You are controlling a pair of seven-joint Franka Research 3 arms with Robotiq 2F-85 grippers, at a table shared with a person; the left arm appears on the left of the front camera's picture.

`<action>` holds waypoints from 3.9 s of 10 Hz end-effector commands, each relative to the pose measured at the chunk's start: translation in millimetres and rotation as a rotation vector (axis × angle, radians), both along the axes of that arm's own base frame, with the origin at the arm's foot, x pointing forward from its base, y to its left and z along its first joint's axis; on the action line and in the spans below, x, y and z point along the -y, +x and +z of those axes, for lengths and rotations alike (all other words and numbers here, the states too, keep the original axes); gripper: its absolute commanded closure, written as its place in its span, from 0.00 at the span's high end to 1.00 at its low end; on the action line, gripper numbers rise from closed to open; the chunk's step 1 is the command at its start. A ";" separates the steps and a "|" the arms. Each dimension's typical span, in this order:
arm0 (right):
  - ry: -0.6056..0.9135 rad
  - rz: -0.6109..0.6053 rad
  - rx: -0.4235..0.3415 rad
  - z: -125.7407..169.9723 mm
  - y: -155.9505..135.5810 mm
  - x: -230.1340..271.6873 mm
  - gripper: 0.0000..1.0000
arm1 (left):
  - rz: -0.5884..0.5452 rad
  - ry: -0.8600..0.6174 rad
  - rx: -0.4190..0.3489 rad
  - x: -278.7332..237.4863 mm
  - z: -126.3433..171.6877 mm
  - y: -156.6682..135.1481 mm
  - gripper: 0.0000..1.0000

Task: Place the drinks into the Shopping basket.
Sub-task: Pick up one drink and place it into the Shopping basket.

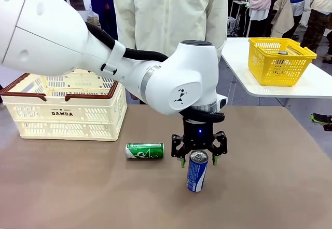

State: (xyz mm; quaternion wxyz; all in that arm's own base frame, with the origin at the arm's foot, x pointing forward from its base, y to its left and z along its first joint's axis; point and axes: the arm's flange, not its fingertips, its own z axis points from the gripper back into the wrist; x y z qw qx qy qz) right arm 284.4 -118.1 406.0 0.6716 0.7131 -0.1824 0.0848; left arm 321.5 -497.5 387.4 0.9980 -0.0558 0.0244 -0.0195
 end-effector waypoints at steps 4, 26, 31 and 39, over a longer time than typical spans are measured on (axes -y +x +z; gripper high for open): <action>0.015 -0.006 -0.008 6.2 0.8 0.7 1.00 | 0.042 0.088 0.002 8.8 0.6 0.9 0.00; 0.015 -0.006 -0.008 6.2 0.8 0.7 1.00 | 0.496 -0.152 0.368 -349.2 255.3 38.0 0.00; 0.015 -0.006 -0.008 6.2 0.8 0.7 1.00 | 0.286 0.059 0.341 -416.3 270.6 133.3 0.00; 0.015 -0.006 -0.008 6.2 0.8 0.7 1.00 | 0.416 0.013 0.094 -541.5 138.1 259.8 0.00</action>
